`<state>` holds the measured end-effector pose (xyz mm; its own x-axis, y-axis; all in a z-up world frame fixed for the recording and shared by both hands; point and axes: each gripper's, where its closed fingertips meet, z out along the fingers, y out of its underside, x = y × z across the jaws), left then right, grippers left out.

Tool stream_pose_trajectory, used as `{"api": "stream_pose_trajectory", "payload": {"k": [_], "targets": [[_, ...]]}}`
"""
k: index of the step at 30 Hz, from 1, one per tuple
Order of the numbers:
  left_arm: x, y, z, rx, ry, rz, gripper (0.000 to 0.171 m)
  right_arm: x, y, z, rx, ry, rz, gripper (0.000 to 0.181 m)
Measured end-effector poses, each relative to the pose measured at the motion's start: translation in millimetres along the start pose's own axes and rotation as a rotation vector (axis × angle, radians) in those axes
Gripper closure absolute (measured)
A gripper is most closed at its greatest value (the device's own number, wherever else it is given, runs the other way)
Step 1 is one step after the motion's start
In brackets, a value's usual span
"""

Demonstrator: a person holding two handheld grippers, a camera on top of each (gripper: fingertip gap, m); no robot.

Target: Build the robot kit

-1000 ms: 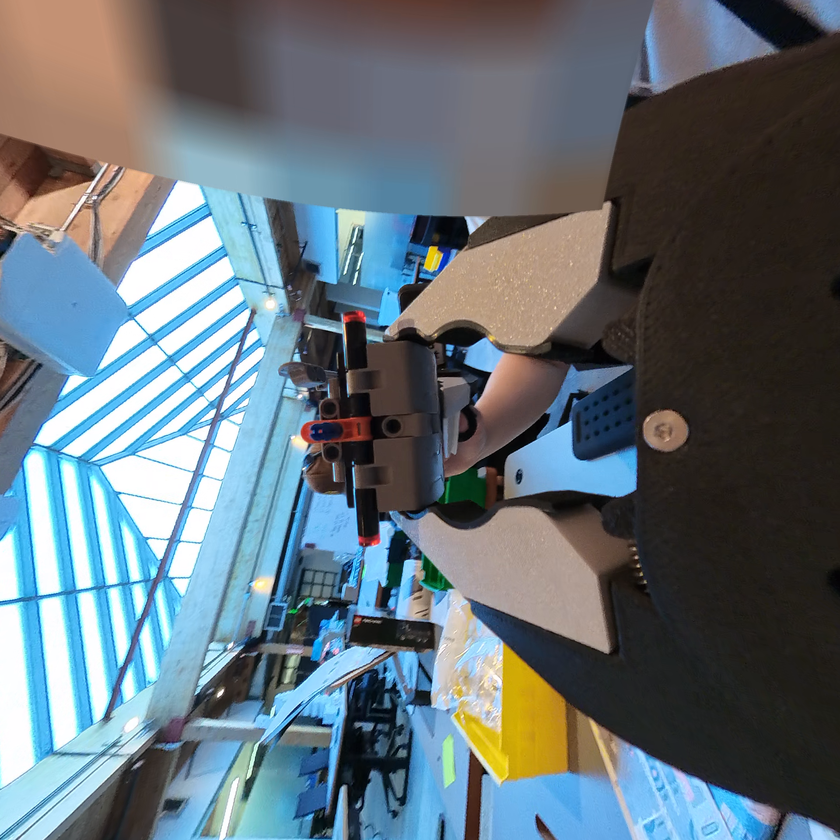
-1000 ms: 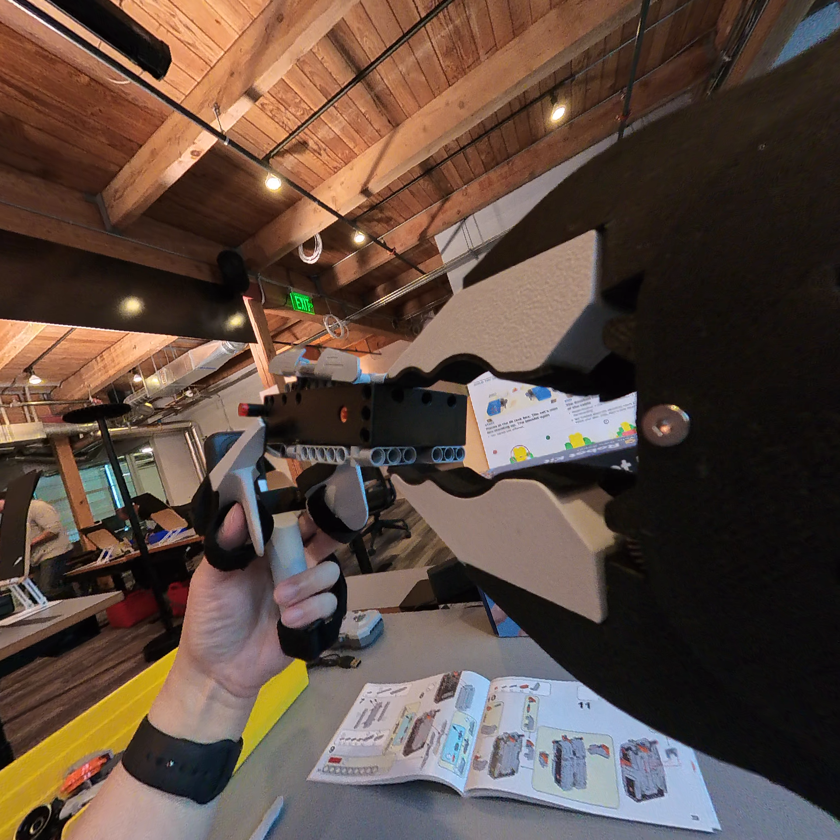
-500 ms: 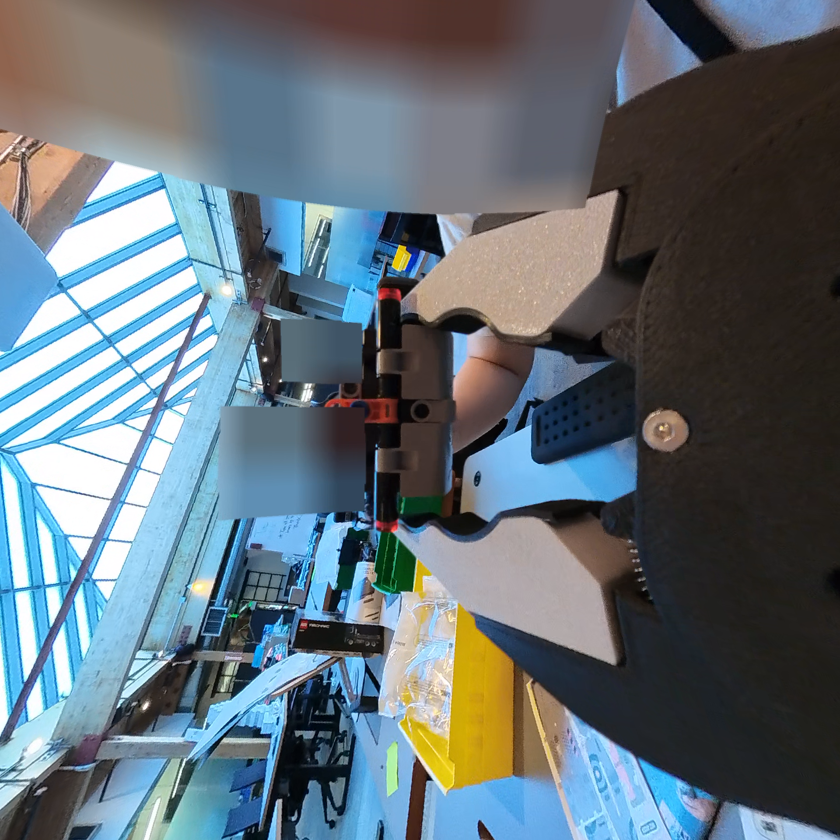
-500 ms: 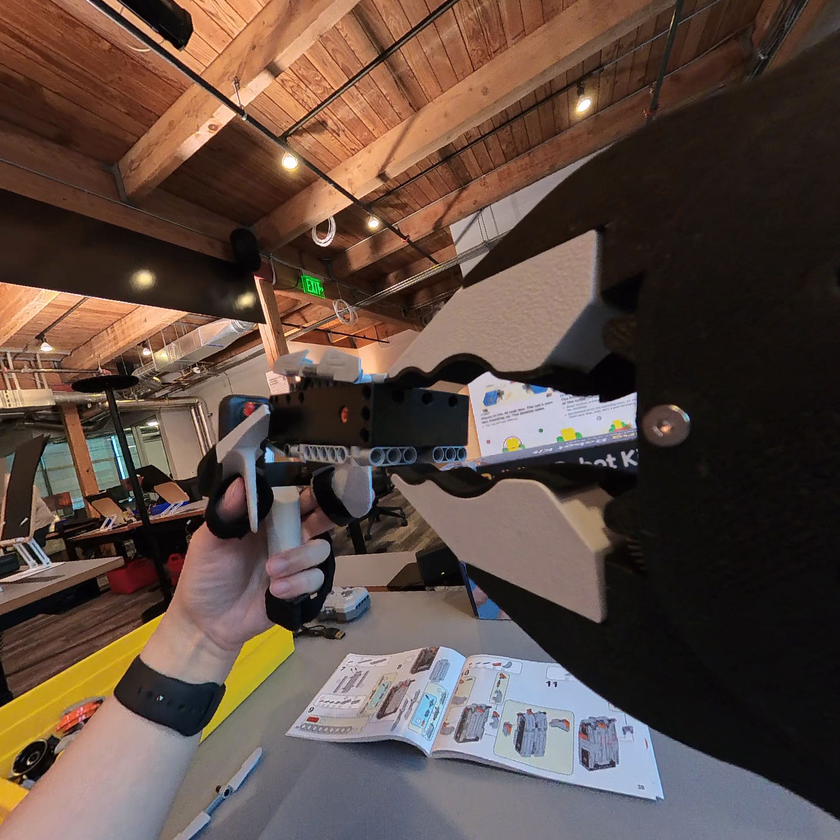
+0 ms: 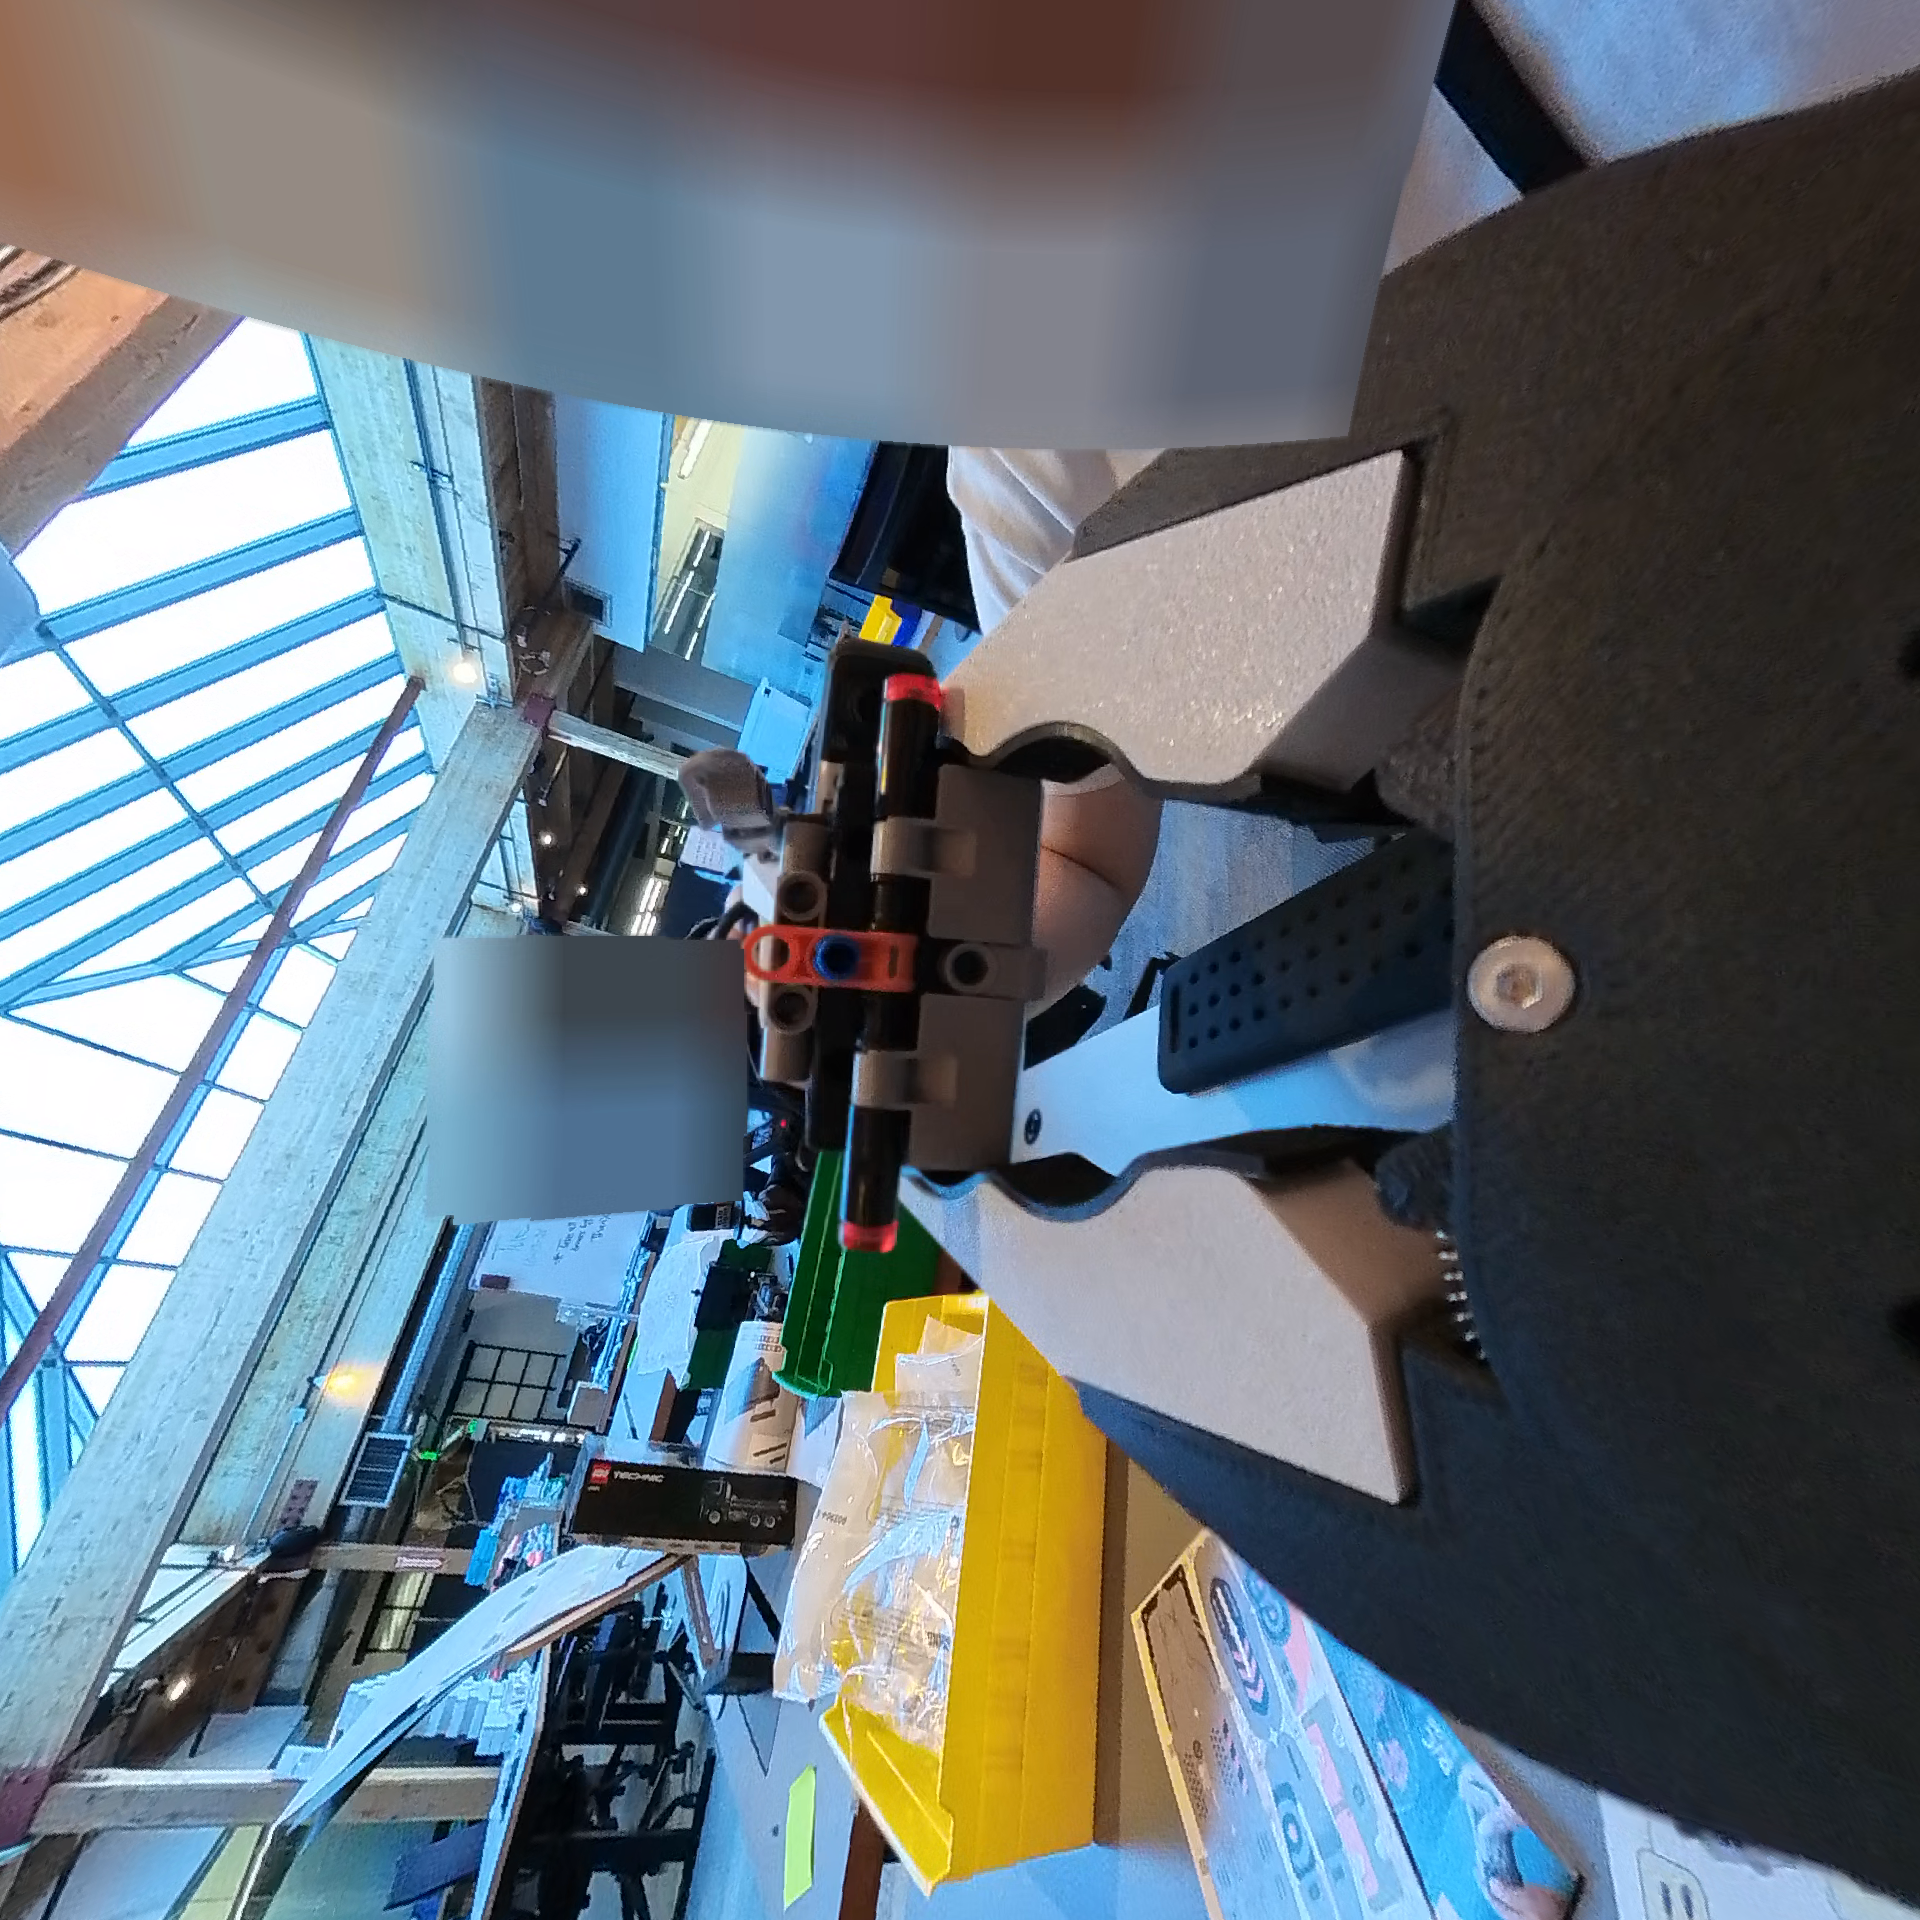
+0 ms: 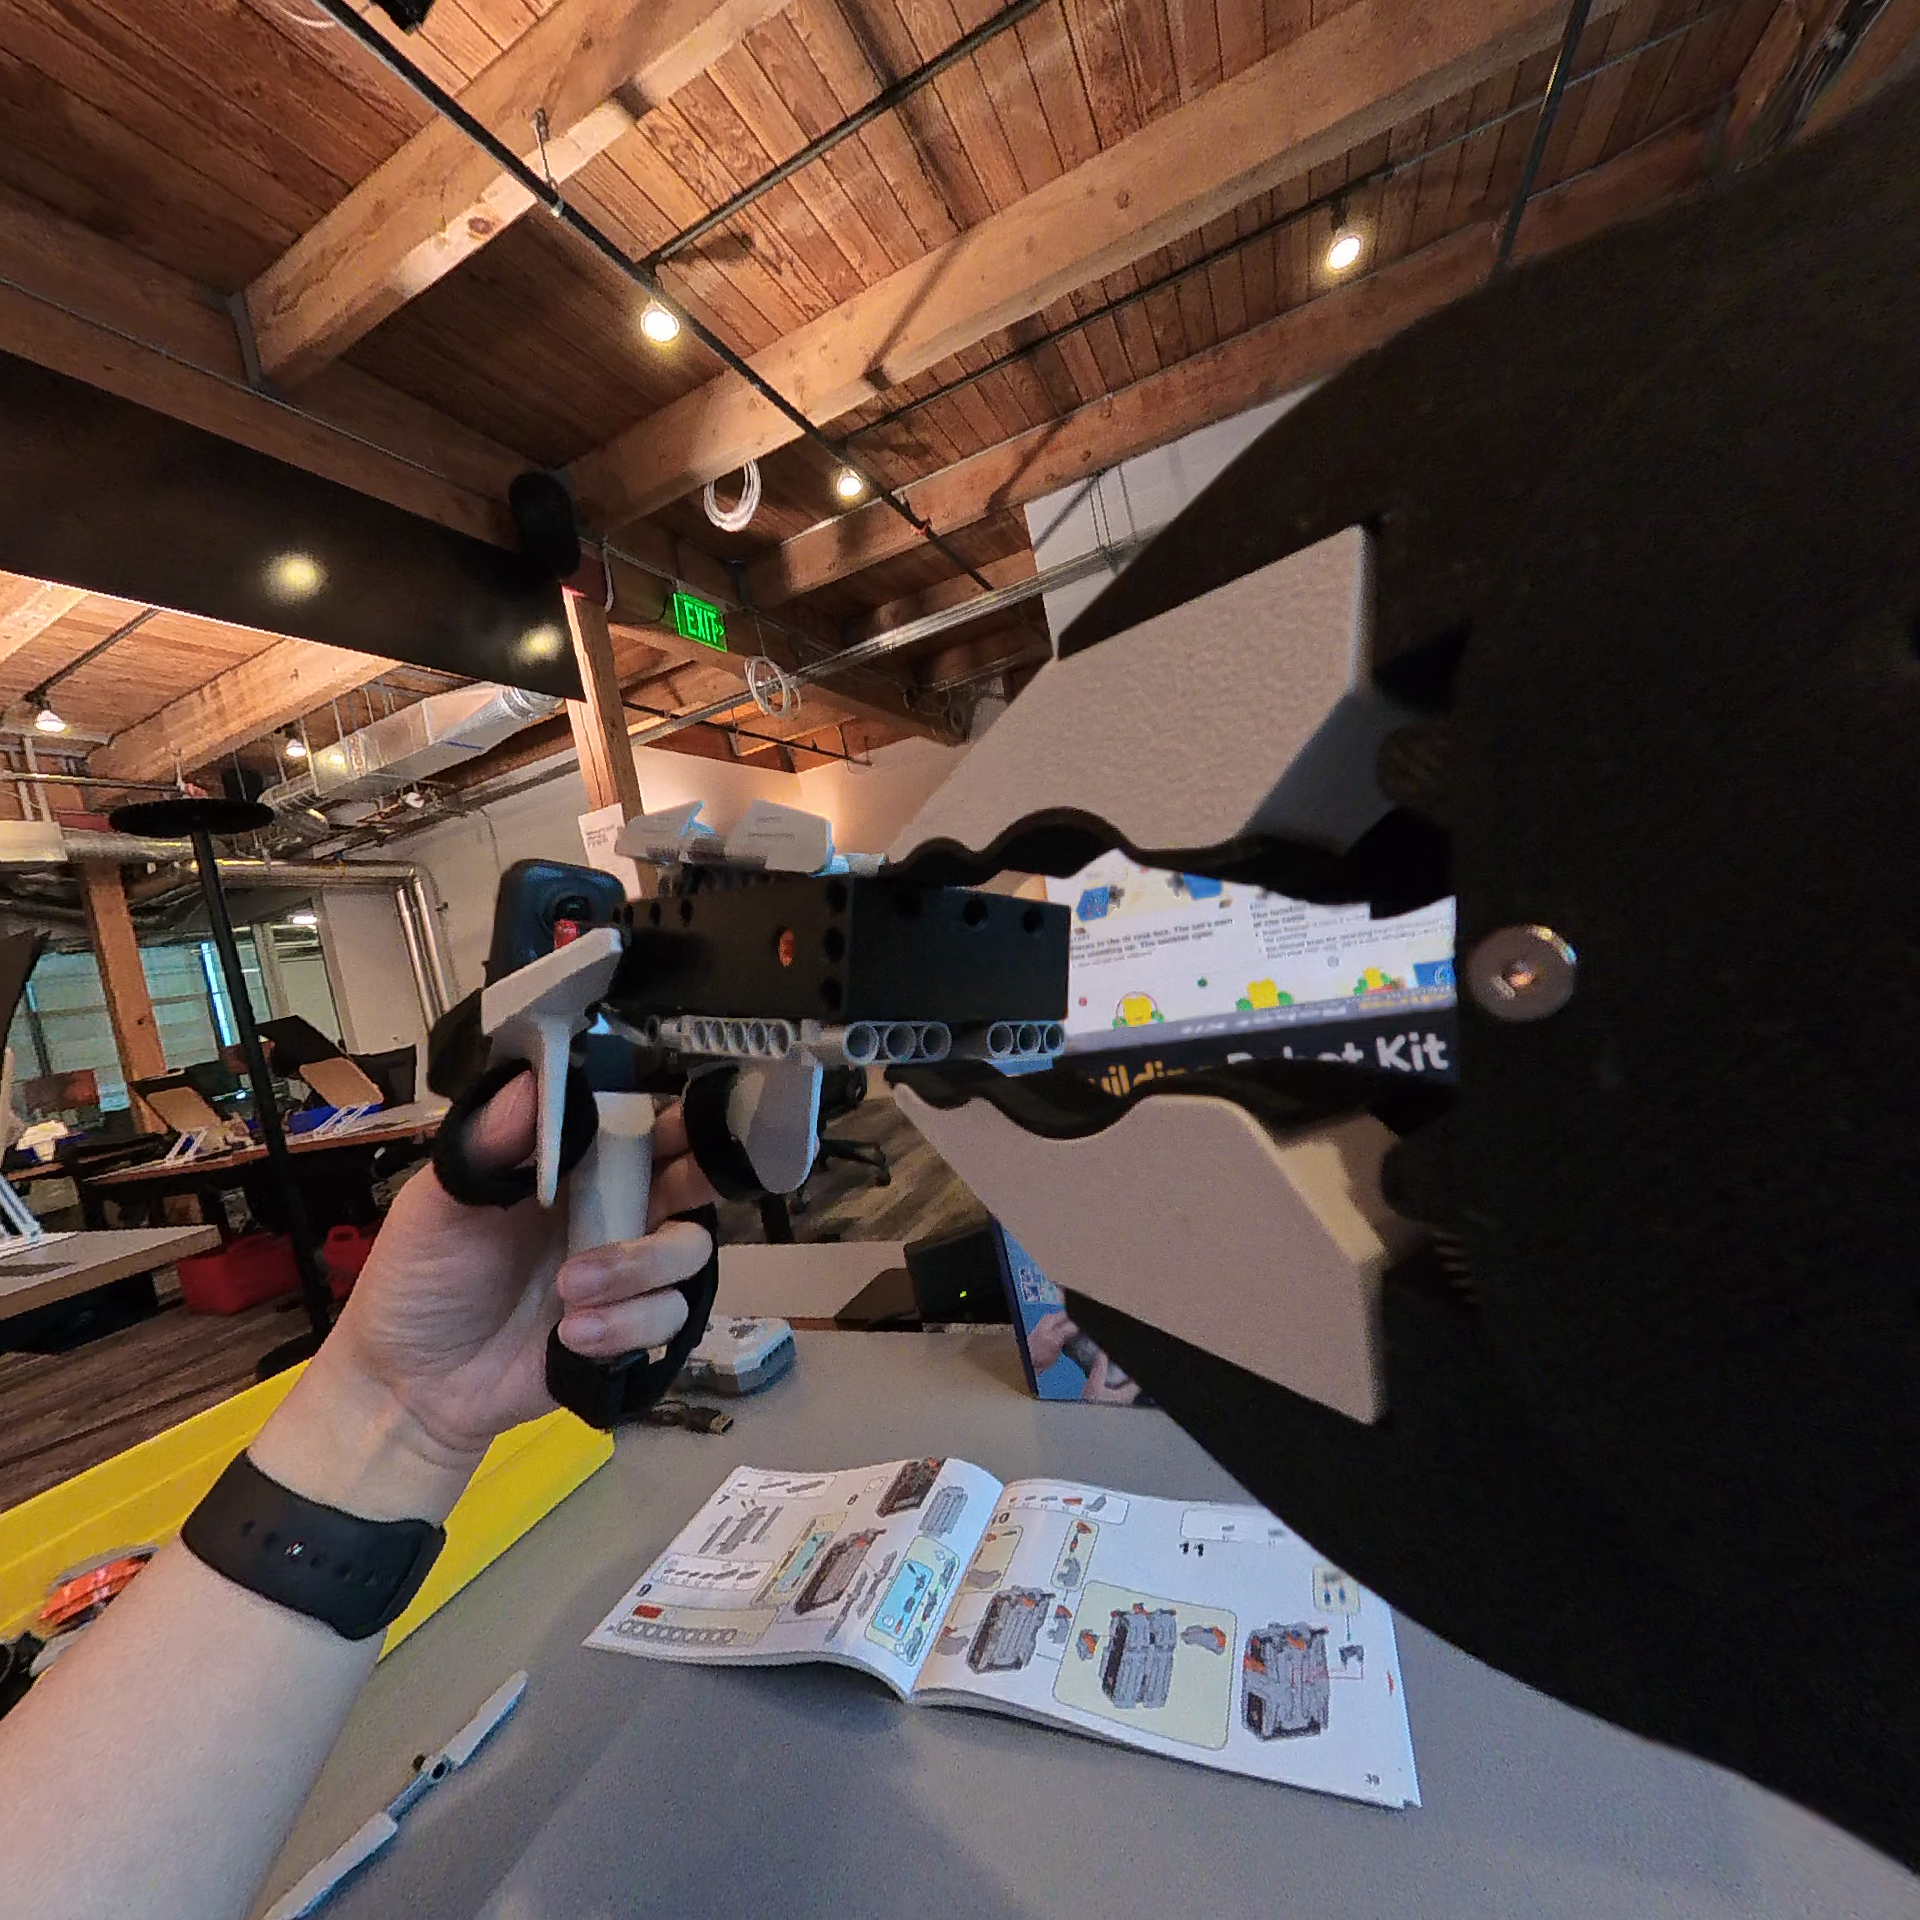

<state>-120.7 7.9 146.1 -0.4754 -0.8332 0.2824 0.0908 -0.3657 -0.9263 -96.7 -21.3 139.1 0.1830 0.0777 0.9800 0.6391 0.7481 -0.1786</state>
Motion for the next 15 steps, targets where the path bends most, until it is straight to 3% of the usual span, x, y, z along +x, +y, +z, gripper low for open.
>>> {"api": "stream_pose_trajectory", "payload": {"k": [8,15], "targets": [[30.7,-6.0,10.8,0.033,0.113,0.086,0.093,6.7,-14.3,-12.7,0.069,0.097,-0.052,0.149],[32.2,-4.0,19.4,-0.008,0.029,0.133,0.089,6.3,-20.8,-20.0,0.095,0.112,-0.037,0.149]]}}
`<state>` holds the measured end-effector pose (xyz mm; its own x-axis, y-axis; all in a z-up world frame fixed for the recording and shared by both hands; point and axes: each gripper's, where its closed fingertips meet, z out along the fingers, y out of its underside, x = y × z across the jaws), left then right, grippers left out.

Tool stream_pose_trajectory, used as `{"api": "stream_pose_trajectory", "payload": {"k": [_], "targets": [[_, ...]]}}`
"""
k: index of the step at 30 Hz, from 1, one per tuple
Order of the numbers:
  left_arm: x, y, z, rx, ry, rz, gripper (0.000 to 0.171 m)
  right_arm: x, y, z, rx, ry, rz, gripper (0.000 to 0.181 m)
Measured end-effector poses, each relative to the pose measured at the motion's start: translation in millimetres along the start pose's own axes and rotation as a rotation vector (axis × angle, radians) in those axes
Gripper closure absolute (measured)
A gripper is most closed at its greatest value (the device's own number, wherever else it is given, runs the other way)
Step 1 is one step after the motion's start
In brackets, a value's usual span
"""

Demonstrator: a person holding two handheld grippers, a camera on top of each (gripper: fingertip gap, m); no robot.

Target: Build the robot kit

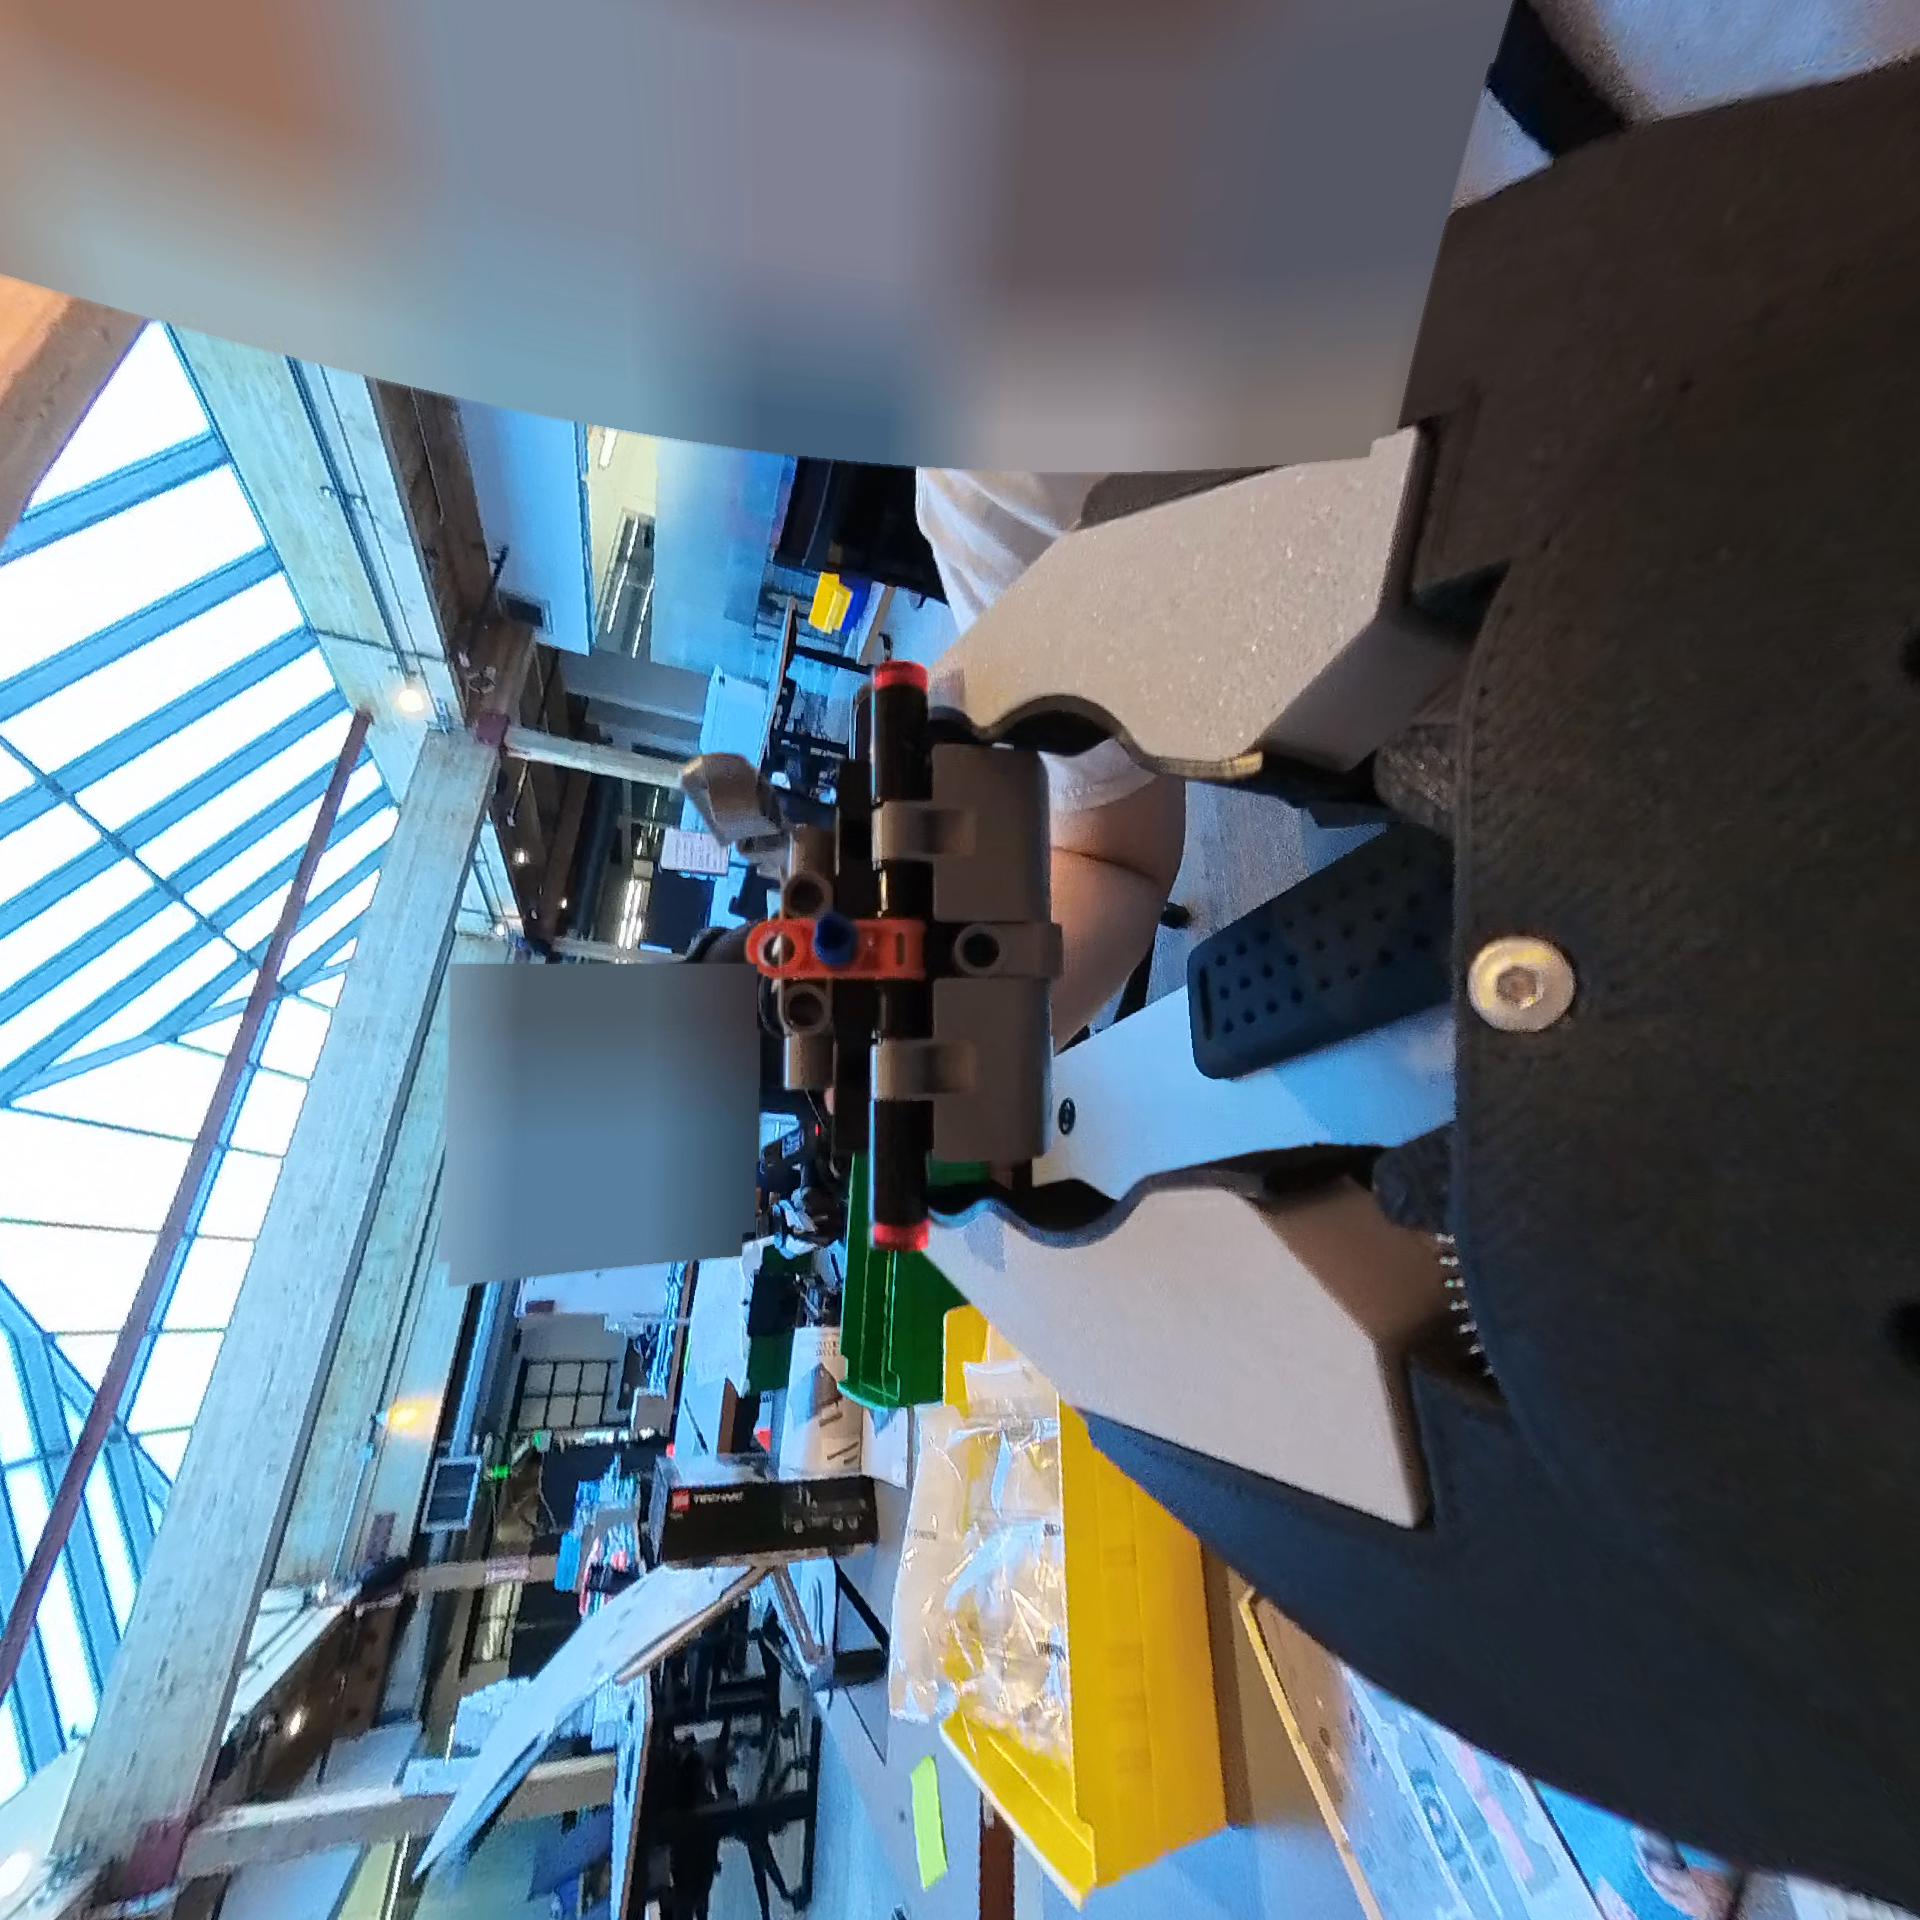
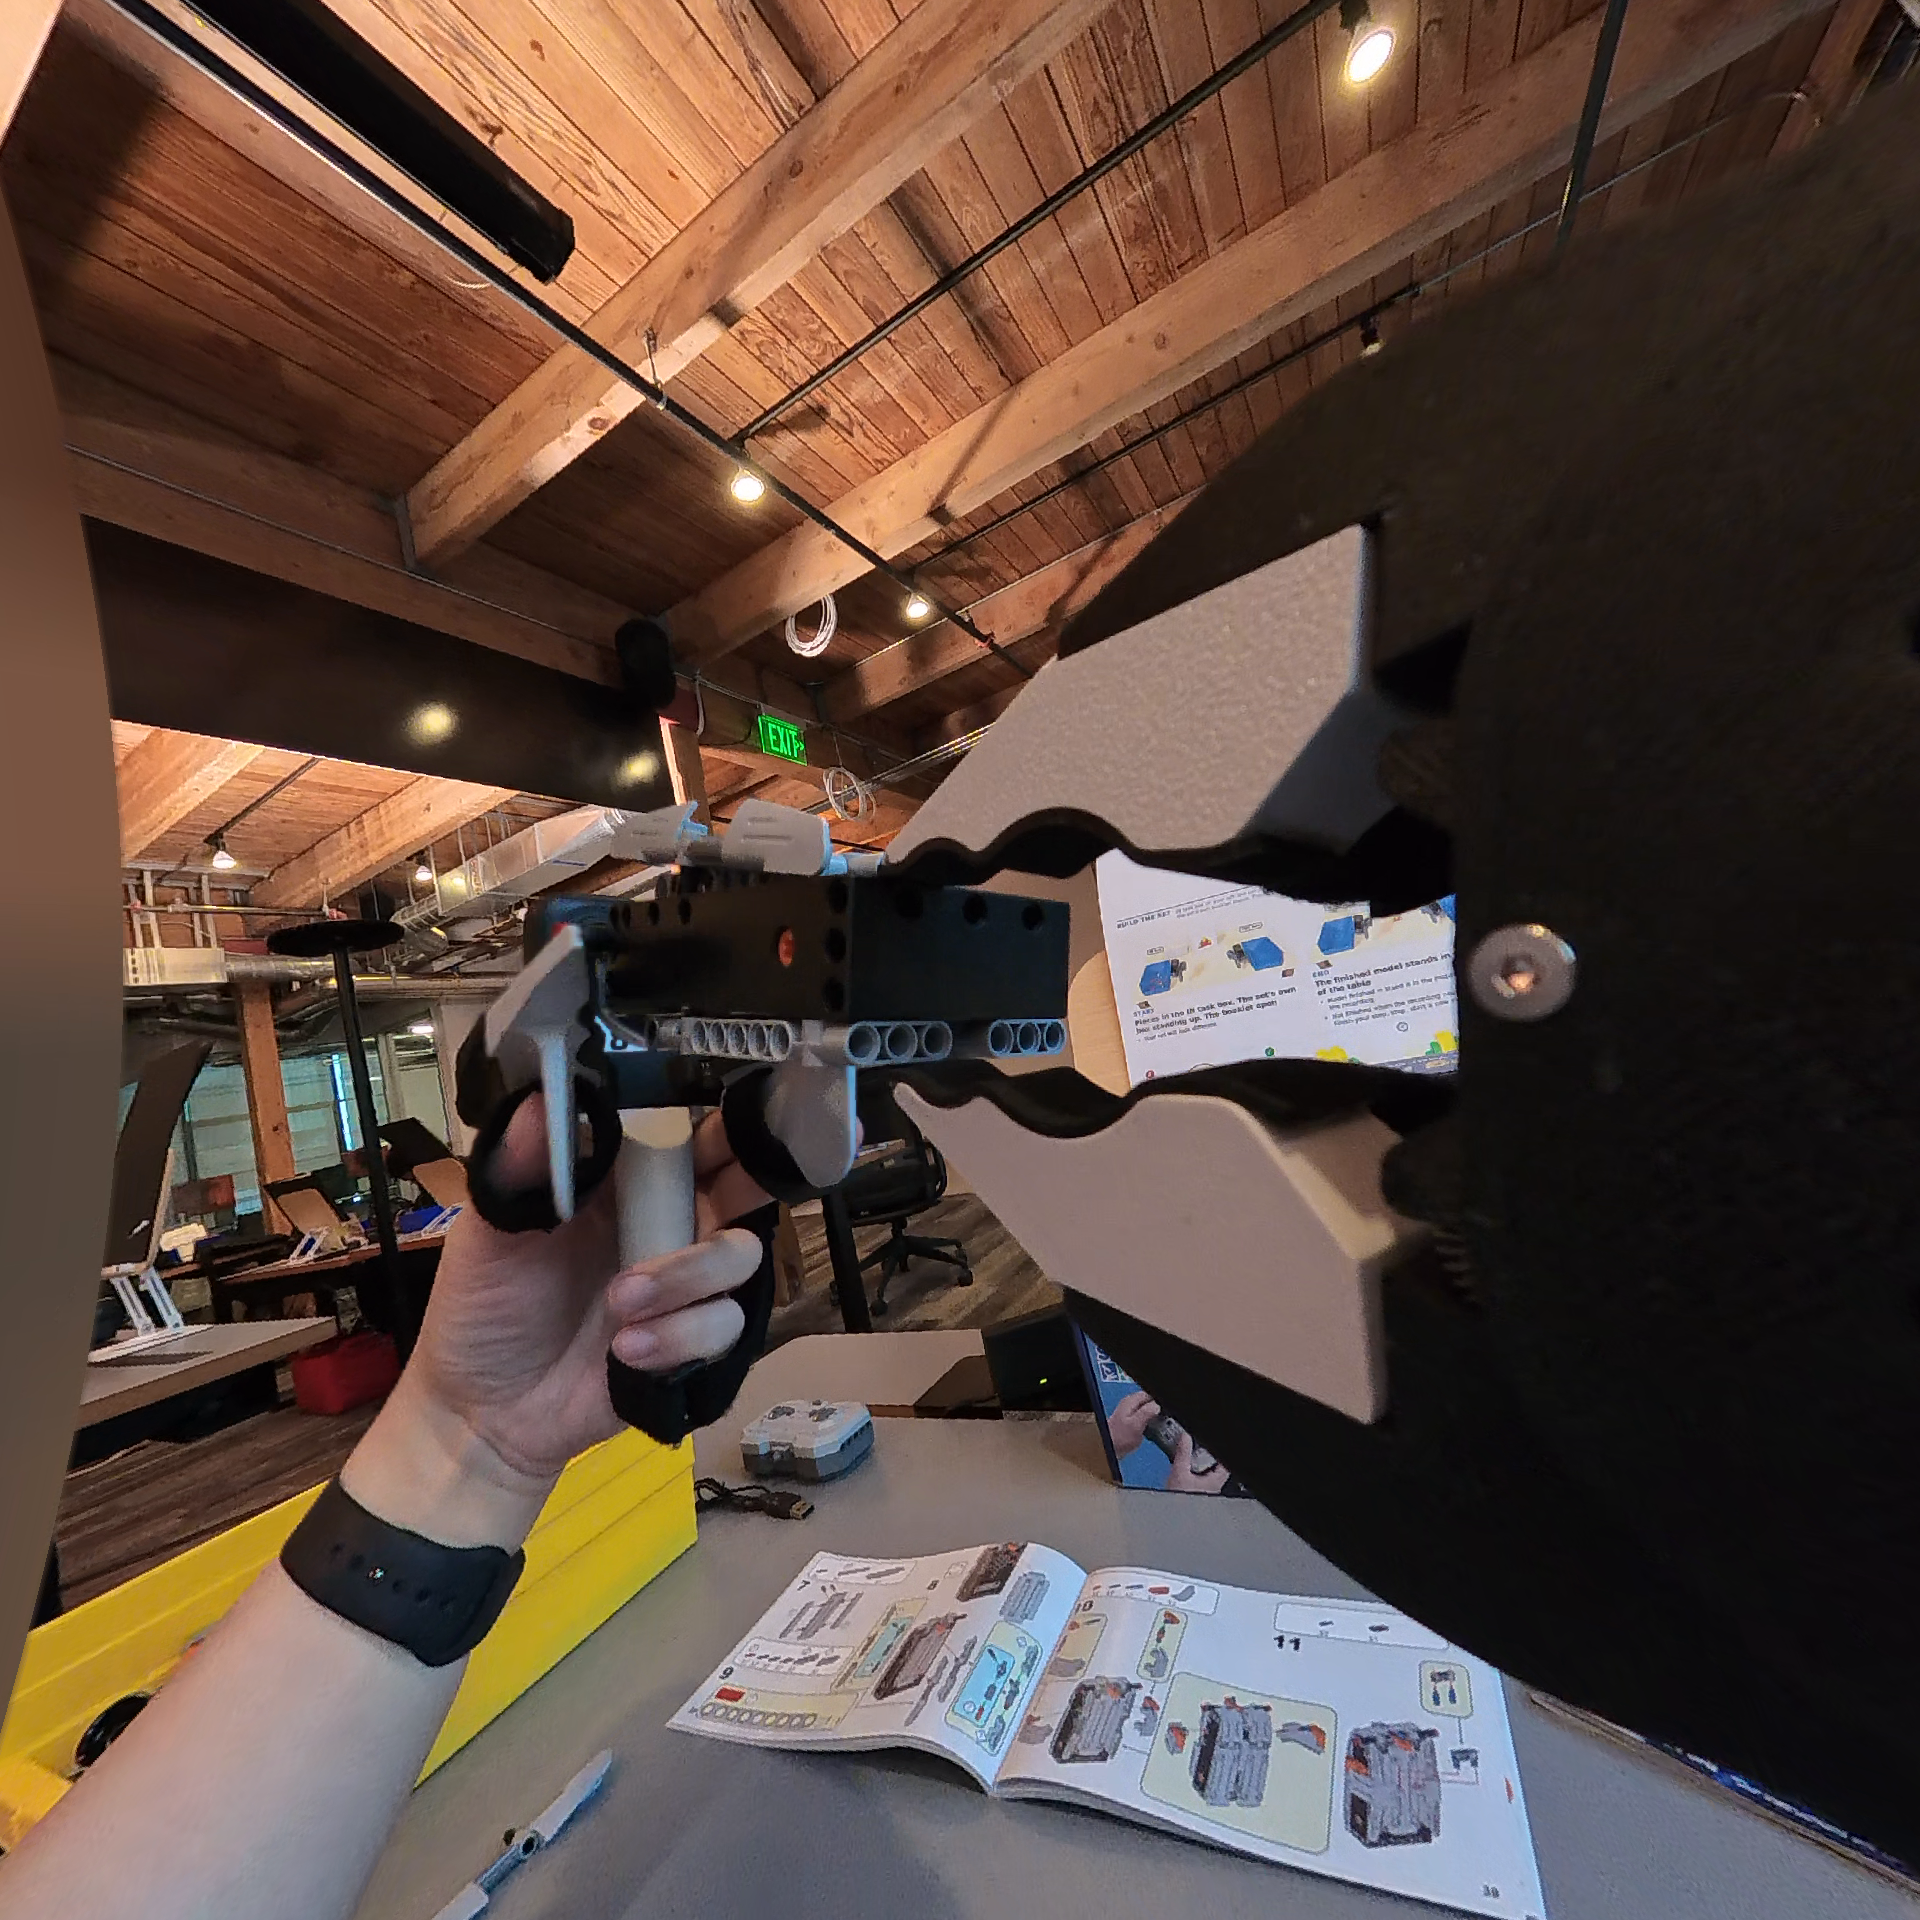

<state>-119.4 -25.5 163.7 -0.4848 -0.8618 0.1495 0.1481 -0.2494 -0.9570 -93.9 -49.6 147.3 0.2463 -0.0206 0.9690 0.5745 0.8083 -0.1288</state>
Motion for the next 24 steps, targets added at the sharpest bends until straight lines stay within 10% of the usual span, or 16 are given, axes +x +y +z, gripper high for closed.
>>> {"api": "stream_pose_trajectory", "payload": {"k": [24], "targets": [[-24.9,1.0,3.6,0.120,-0.001,-0.090,0.091,-2.3,19.7,17.0,-0.078,-0.108,0.016,0.150]]}}
